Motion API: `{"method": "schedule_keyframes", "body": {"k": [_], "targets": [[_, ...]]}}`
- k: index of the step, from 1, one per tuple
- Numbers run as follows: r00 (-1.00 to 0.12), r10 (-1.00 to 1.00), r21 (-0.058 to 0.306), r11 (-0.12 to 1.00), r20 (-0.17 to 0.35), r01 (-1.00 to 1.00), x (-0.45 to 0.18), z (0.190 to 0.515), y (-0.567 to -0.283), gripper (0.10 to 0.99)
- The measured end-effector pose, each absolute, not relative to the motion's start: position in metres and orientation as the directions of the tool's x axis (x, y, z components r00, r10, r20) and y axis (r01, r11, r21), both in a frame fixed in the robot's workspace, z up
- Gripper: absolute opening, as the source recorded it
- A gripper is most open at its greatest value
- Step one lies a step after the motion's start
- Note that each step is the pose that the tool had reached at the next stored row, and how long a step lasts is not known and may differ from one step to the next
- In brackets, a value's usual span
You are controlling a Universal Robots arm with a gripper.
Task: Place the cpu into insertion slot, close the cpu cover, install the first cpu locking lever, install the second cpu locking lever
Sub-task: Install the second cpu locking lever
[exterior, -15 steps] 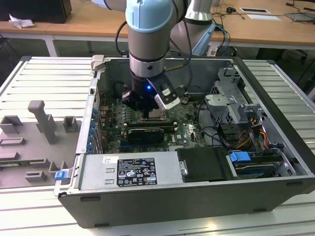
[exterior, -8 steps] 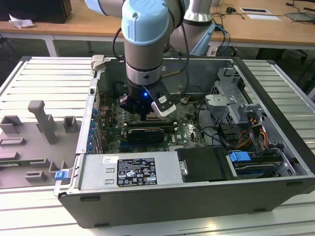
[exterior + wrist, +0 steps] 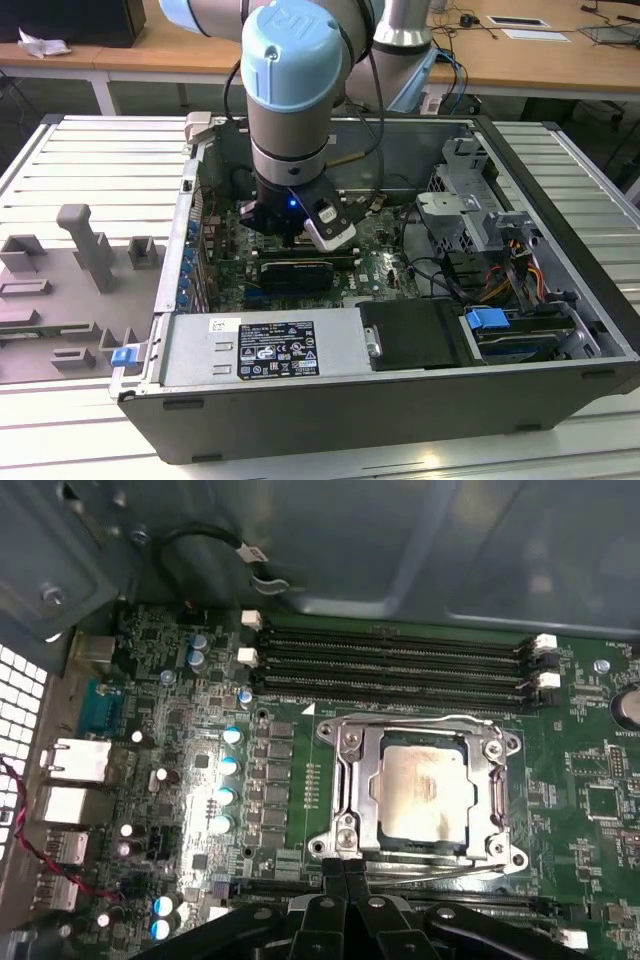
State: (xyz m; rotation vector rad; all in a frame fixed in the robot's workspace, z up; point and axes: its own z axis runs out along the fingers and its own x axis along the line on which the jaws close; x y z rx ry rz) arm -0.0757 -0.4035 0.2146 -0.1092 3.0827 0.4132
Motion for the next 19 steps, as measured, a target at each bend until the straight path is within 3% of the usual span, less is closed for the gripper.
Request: {"method": "schedule_keyframes", "body": {"k": [19], "targets": [[-0.997, -0.063, 0.329, 0.942, -0.043, -0.074, -0.082, 0.194, -0.404, 0.106]]}}
